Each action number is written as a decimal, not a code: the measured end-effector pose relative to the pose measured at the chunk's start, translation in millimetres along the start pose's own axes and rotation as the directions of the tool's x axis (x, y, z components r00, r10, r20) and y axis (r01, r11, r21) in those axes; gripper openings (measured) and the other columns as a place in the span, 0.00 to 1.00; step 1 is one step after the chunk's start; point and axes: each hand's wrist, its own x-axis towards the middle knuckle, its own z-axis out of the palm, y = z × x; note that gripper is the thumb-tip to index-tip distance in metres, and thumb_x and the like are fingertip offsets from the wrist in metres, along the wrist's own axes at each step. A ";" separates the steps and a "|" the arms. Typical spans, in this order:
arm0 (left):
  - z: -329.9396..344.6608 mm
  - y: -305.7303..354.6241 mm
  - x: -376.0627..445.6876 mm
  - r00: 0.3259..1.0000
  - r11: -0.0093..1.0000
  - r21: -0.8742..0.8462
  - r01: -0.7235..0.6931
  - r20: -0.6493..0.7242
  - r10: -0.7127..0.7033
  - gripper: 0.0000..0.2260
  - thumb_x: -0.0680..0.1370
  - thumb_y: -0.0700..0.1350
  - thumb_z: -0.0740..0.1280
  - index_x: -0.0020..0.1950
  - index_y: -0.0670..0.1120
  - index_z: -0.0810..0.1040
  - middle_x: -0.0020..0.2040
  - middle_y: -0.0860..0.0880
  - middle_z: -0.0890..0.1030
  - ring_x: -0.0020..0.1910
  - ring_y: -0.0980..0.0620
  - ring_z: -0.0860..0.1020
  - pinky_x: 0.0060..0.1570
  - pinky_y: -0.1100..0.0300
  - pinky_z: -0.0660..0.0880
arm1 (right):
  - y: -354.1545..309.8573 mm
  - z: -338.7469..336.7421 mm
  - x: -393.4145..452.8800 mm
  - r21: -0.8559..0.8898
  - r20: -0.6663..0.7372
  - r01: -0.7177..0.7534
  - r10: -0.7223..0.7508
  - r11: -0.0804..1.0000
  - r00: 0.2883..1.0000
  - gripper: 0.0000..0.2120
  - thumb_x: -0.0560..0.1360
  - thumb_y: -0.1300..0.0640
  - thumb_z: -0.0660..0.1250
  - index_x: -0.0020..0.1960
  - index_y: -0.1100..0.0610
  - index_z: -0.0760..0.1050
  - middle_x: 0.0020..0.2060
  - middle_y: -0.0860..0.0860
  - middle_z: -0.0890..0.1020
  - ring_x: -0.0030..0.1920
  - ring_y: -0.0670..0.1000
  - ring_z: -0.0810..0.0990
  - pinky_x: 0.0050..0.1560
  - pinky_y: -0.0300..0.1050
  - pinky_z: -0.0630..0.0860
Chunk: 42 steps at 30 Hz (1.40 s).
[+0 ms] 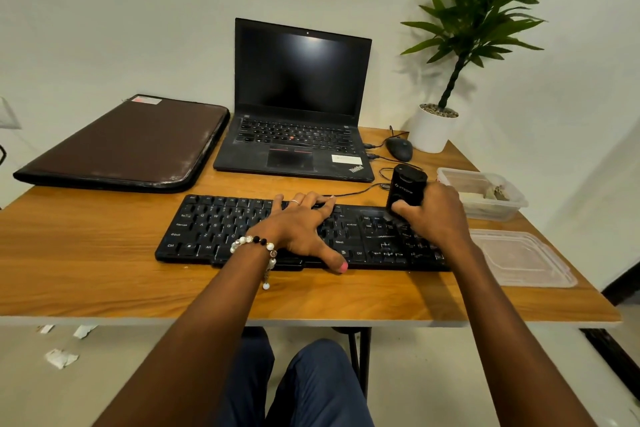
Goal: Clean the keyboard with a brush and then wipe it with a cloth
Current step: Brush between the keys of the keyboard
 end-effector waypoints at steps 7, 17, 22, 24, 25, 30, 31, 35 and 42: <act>1.1 1.9 -0.8 1.000 1.000 0.000 -0.007 -0.002 0.007 0.57 0.60 0.74 0.69 0.79 0.56 0.43 0.78 0.54 0.47 0.77 0.46 0.43 0.70 0.35 0.33 | -14.6 4.3 -4.4 0.356 0.156 -0.100 0.046 0.929 0.987 0.16 0.72 0.54 0.72 0.57 0.59 0.77 0.47 0.52 0.82 0.40 0.45 0.78 0.34 0.37 0.72; -1.1 3.0 -3.7 1.000 1.000 -0.011 -0.007 -0.008 0.007 0.56 0.61 0.73 0.69 0.79 0.55 0.43 0.77 0.55 0.48 0.77 0.46 0.45 0.70 0.36 0.32 | -20.5 -3.8 -6.2 0.183 0.074 0.010 -0.024 0.983 0.997 0.16 0.71 0.53 0.72 0.56 0.59 0.77 0.46 0.52 0.81 0.40 0.47 0.77 0.34 0.38 0.70; -0.4 2.6 -3.7 1.000 1.000 -0.009 -0.009 -0.011 0.008 0.56 0.61 0.73 0.69 0.79 0.55 0.43 0.77 0.54 0.48 0.77 0.46 0.44 0.70 0.35 0.33 | -13.1 -1.9 -13.8 0.327 0.172 -0.063 0.006 0.943 0.985 0.19 0.72 0.55 0.72 0.61 0.60 0.76 0.51 0.53 0.82 0.43 0.47 0.78 0.36 0.37 0.71; 0.0 2.2 -3.6 1.000 1.000 -0.005 -0.010 -0.012 0.010 0.56 0.61 0.74 0.69 0.79 0.55 0.43 0.77 0.54 0.48 0.77 0.45 0.45 0.70 0.35 0.33 | -7.5 -5.4 -12.3 0.228 0.148 -0.057 0.023 0.972 0.989 0.18 0.72 0.53 0.72 0.60 0.60 0.76 0.49 0.54 0.81 0.44 0.49 0.77 0.38 0.40 0.73; -0.1 2.1 -3.4 1.000 1.000 -0.004 -0.010 -0.012 0.010 0.56 0.61 0.74 0.69 0.79 0.55 0.43 0.77 0.54 0.48 0.77 0.45 0.45 0.70 0.35 0.33 | -6.1 -7.2 -11.3 0.146 0.139 -0.057 0.037 0.988 0.990 0.19 0.72 0.51 0.72 0.59 0.59 0.76 0.49 0.54 0.81 0.45 0.51 0.77 0.40 0.44 0.75; -0.5 2.3 -2.9 1.000 1.000 0.006 -0.012 -0.011 0.012 0.56 0.61 0.74 0.69 0.79 0.55 0.43 0.78 0.53 0.48 0.77 0.45 0.44 0.70 0.35 0.33 | -17.1 -10.8 -9.1 -0.203 -0.006 0.020 -0.022 0.979 1.000 0.18 0.71 0.46 0.71 0.51 0.60 0.77 0.47 0.56 0.81 0.48 0.56 0.76 0.46 0.49 0.74; -0.4 2.2 -2.8 1.000 1.000 0.007 -0.013 -0.011 0.013 0.56 0.61 0.74 0.69 0.79 0.55 0.43 0.78 0.53 0.48 0.77 0.45 0.44 0.70 0.35 0.33 | -20.1 -9.0 -9.0 -0.118 0.007 0.029 -0.028 0.993 1.000 0.17 0.71 0.48 0.72 0.52 0.60 0.77 0.46 0.55 0.81 0.46 0.54 0.76 0.43 0.46 0.73; 0.0 2.0 -2.5 1.000 1.000 0.011 -0.012 -0.012 0.012 0.56 0.61 0.74 0.68 0.79 0.55 0.43 0.78 0.53 0.48 0.77 0.45 0.45 0.70 0.35 0.33 | -20.7 -0.8 -9.2 0.272 0.167 -0.098 0.054 0.957 0.984 0.18 0.72 0.52 0.72 0.58 0.59 0.77 0.46 0.52 0.81 0.43 0.49 0.78 0.35 0.39 0.72; -0.4 1.5 -2.9 1.000 1.000 0.001 -0.006 -0.004 0.006 0.56 0.61 0.74 0.69 0.79 0.55 0.42 0.78 0.53 0.47 0.77 0.45 0.44 0.70 0.34 0.33 | -22.4 -0.3 -5.1 0.077 -0.078 -0.094 0.100 0.993 0.992 0.19 0.73 0.47 0.70 0.53 0.62 0.78 0.44 0.55 0.81 0.45 0.54 0.77 0.39 0.45 0.71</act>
